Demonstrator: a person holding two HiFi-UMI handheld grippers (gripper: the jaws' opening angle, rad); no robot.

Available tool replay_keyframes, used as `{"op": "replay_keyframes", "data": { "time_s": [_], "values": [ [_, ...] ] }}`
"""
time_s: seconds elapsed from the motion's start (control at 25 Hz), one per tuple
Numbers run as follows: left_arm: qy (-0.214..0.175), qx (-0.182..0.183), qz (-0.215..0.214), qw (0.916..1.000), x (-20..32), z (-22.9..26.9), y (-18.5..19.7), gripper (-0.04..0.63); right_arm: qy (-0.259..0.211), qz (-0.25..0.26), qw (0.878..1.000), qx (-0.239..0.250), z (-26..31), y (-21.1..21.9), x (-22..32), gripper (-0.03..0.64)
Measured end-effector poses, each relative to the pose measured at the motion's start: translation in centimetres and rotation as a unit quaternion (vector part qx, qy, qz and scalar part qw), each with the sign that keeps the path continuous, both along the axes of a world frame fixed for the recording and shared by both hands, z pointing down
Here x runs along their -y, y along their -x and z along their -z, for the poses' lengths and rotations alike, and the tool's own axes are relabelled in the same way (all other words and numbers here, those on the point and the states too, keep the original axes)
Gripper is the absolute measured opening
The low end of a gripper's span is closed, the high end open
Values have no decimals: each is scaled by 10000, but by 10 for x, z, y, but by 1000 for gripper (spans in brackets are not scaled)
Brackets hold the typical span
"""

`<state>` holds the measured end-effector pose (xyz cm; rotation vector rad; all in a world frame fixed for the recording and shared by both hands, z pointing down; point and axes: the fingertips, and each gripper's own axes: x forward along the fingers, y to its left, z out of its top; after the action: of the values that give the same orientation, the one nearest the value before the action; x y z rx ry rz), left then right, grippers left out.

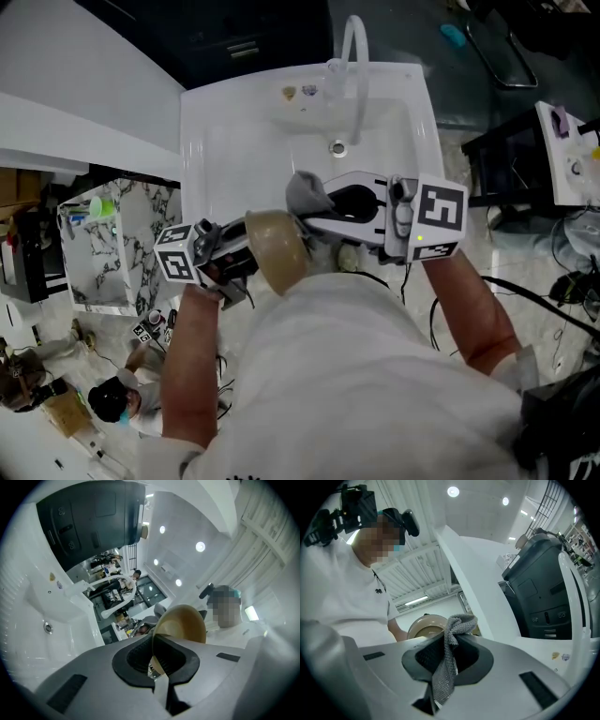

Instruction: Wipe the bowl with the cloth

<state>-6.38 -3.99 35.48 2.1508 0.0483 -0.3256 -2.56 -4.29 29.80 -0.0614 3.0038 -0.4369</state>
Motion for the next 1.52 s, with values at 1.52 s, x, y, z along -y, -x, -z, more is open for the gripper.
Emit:
{"op": "replay_keyframes", "data": {
  "time_s": [1.52],
  "values": [
    [358, 638, 50, 9973, -8, -37, 1, 18, -474, 617, 9969, 85, 20, 0, -37, 46]
  ]
}}
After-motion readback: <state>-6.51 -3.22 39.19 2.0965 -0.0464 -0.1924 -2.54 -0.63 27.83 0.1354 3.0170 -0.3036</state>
